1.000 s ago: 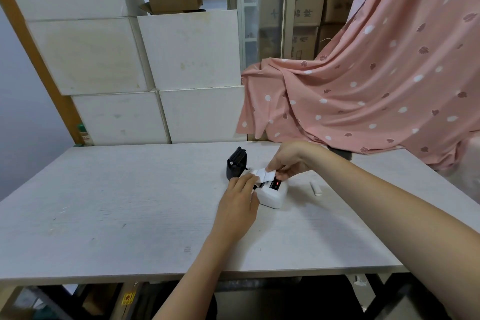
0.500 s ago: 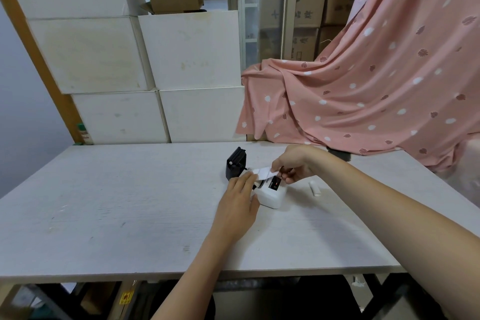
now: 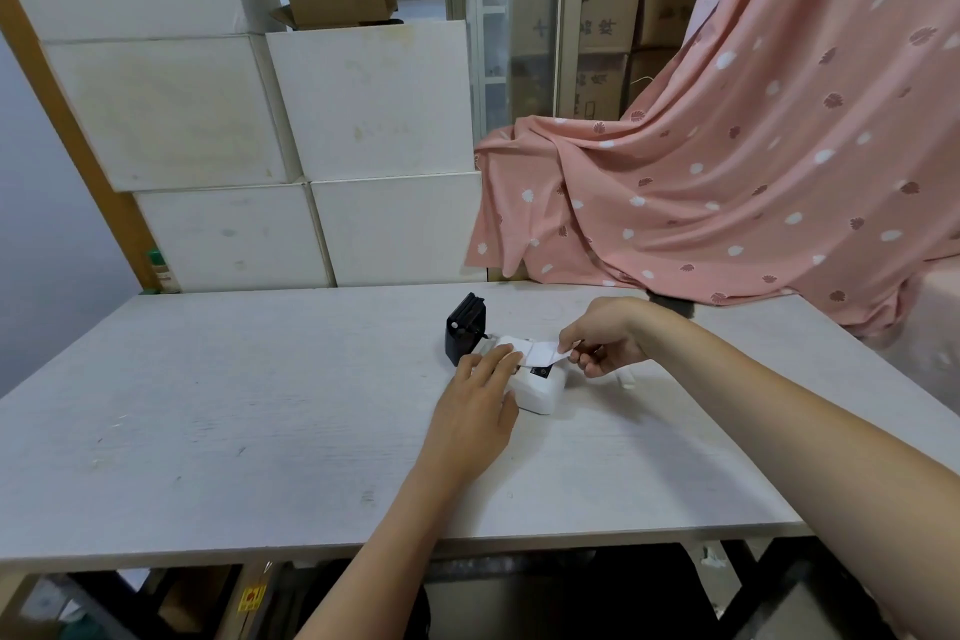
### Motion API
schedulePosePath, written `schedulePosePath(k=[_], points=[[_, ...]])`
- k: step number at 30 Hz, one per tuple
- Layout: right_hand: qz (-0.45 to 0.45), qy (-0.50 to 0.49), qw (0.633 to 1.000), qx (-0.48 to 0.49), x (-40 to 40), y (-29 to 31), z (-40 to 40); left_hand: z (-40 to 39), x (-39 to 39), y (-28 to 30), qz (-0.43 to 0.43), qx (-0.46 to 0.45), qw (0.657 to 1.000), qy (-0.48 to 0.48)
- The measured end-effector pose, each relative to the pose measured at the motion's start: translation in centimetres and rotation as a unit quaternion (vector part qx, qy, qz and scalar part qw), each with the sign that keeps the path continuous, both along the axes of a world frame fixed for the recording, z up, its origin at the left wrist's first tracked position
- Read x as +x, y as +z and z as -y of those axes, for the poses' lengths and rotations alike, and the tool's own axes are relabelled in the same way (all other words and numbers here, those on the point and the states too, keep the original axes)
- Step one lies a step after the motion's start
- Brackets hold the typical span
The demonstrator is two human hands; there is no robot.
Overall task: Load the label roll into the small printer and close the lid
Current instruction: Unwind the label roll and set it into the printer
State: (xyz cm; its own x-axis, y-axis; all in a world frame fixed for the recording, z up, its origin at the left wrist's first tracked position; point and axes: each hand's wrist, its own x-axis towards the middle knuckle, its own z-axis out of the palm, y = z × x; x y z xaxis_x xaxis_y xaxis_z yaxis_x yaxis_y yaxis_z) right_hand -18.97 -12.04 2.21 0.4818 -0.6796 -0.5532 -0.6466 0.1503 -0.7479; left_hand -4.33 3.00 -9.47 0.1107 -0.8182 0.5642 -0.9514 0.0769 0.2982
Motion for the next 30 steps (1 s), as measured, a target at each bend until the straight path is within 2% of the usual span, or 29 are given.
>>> schedulePosePath(k=[8,30], points=[[-0.003,-0.003,1.000,-0.018,-0.8,0.0,0.1,0.1,-0.3,0.1,0.042,0.015,0.999,-0.006],[-0.015,-0.012,0.999,-0.040,-2.3,-0.6,-0.3,0.4,-1.1,0.9,0.072,0.021,0.997,-0.007]])
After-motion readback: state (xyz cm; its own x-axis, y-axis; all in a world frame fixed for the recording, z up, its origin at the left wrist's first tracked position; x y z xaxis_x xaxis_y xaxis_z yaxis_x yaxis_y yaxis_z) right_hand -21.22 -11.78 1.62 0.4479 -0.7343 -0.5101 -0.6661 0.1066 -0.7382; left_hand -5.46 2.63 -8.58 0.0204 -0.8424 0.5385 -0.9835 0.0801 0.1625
